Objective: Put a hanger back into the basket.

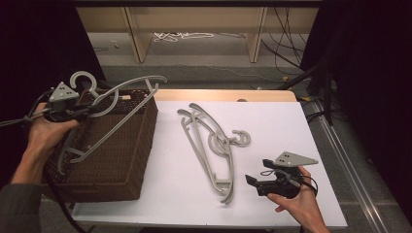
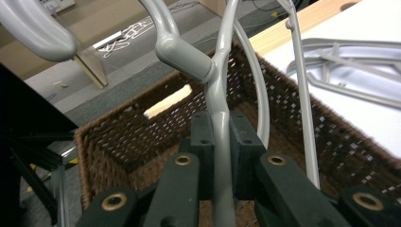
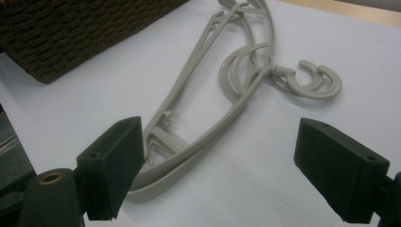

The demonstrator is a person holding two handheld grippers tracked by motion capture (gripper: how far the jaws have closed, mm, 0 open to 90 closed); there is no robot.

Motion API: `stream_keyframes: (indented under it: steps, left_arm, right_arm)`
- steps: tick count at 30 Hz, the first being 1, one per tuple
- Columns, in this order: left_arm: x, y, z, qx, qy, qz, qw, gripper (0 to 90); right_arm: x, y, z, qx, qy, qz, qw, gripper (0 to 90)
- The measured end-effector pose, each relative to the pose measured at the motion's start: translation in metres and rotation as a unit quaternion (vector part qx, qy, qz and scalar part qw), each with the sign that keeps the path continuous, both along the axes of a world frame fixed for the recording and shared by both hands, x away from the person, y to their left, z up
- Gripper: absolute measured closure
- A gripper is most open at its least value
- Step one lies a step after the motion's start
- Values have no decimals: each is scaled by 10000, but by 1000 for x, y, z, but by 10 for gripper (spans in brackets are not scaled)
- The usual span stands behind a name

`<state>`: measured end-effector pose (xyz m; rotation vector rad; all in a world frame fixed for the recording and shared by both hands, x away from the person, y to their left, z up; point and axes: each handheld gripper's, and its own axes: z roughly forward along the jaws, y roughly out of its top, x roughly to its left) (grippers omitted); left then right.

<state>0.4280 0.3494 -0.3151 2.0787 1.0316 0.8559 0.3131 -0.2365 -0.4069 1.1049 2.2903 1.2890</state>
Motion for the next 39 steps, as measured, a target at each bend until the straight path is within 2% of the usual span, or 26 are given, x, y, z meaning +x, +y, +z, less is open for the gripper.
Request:
stream_keyframes:
  steps: [8,13,16,18,21,26,29,39]
  left_arm:
    - [-2,18,-14,-95,54,182,9998,821]
    - [-4,25,-21,-34,110,183,9998,821]
    - [-6,29,-24,-63,129,248,9996,821]
    - [-7,30,-25,-65,140,251,9996,821]
    - [-8,33,-29,9,217,258,9994,821]
    - [-7,34,-34,-17,248,283,9993,821]
    - [-7,34,-37,114,304,265,9991,821]
    - [-9,37,-46,69,395,218,9990,821]
  right_arm:
    - [0,0,0,-12,46,-17,10000,178]
    - [1,-1,-1,-31,38,-29,10000,177]
    - [0,-1,0,-70,115,-28,9999,177]
    - [0,-1,0,-56,152,-19,9999,178]
    - [1,-1,-1,4,59,-20,10000,178]
    - [0,-1,-1,-55,73,-43,9999,177]
    - [1,-1,-2,-24,64,-39,10000,178]
    - [1,-1,-2,-31,82,-23,10000,178]
